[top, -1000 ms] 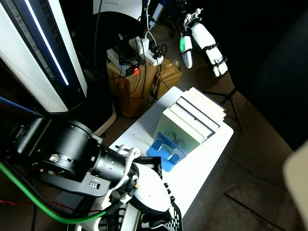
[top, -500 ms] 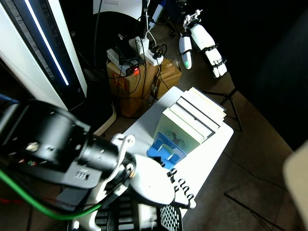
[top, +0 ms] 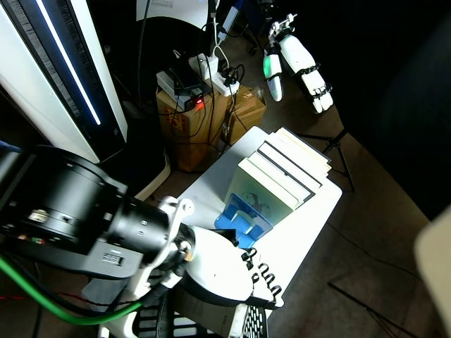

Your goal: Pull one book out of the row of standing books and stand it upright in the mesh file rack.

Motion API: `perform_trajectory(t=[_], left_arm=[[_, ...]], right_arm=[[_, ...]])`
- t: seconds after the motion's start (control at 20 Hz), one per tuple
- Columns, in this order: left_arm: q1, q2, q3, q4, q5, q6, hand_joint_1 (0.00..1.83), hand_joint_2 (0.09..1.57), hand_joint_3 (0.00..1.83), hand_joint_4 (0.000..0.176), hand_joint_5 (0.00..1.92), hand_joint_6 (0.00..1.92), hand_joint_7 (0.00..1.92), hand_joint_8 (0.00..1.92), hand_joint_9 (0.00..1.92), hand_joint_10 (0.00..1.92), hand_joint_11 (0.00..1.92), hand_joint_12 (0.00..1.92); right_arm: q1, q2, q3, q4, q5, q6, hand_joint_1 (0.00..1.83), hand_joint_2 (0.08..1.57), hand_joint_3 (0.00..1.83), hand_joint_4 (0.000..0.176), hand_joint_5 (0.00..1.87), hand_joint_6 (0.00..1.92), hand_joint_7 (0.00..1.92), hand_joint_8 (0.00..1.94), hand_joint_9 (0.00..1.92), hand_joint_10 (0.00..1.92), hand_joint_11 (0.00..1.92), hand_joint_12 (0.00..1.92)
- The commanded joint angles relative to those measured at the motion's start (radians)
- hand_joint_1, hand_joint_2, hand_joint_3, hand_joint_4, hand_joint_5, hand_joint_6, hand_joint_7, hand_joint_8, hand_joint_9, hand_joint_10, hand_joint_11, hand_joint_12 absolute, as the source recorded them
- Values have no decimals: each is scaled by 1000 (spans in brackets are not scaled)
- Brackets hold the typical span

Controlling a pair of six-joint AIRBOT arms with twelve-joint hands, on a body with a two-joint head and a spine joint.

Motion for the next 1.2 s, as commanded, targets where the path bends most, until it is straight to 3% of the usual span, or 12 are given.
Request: perform_trajectory(t=[0.0,0.1,0.15,0.3,0.55,0.6,0.65,0.75,0.85,0.95,1.0,1.15], left_arm=[[-3,2,0,-5,-116,-7,233,1406,0,62,24,5,0,0,0,0,0,0],[-3,2,-4,-6,-120,-7,218,1402,0,85,4,0,0,0,0,0,0,0],[-3,3,-6,-7,-122,-7,212,1398,0,86,6,2,0,0,0,0,0,0],[-3,10,-15,-12,-134,-8,227,1396,0,79,17,5,0,0,0,0,0,0],[-2,21,-30,-19,-156,-11,298,1394,0,73,27,5,0,0,0,0,0,0],[-2,24,-34,-16,-163,-14,303,1394,0,78,26,3,0,0,0,0,0,0],[-1,30,-40,-12,-174,-15,302,1391,0,78,35,7,0,0,0,0,0,0],[5,52,-63,2,-210,-17,319,1384,0,90,20,0,0,0,0,0,0,0],[7,70,-80,20,-233,-18,270,1383,0,101,0,0,0,0,0,0,0,0],[5,91,-97,50,-257,-20,270,1383,0,101,0,0,0,0,0,0,0,0],[3,95,-101,63,-265,-23,210,1385,0,99,0,0,0,0,0,0,0,0],[-11,106,-108,104,-268,-30,159,1384,1,103,0,0,0,0,0,0,0,0]], right_arm=[[13,19,-12,-18,-112,-2,599,1005,0,153,0,0,0,0,0,0,0,0],[19,61,-85,2,-152,-2,553,990,0,128,0,0,0,0,0,0,0,0],[29,76,-120,2,-166,-2,559,1016,0,34,0,0,0,0,0,0,0,0],[66,150,-216,-3,-209,-2,640,973,0,152,0,0,0,0,0,0,0,0],[39,210,-352,-28,-322,-1,580,1008,0,74,0,0,0,0,0,0,0,0],[25,224,-382,-35,-353,-3,664,1101,2,0,0,0,0,0,0,0,0,0],[16,234,-404,-35,-376,-3,658,1099,1,24,0,0,0,0,0,0,0,0],[-10,262,-460,-35,-441,-27,607,1067,0,0,0,0,0,0,0,0,44,23],[-27,277,-488,-35,-470,-42,521,1001,0,62,0,0,6,2,0,0,38,29],[-51,297,-517,-35,-502,-40,521,1001,0,62,0,0,6,2,0,0,38,29],[-67,302,-525,-35,-514,-32,470,992,0,0,0,0,0,0,13,1,7,195],[-102,318,-547,-35,-555,-3,422,995,0,65,0,0,0,0,0,0,0,5]])
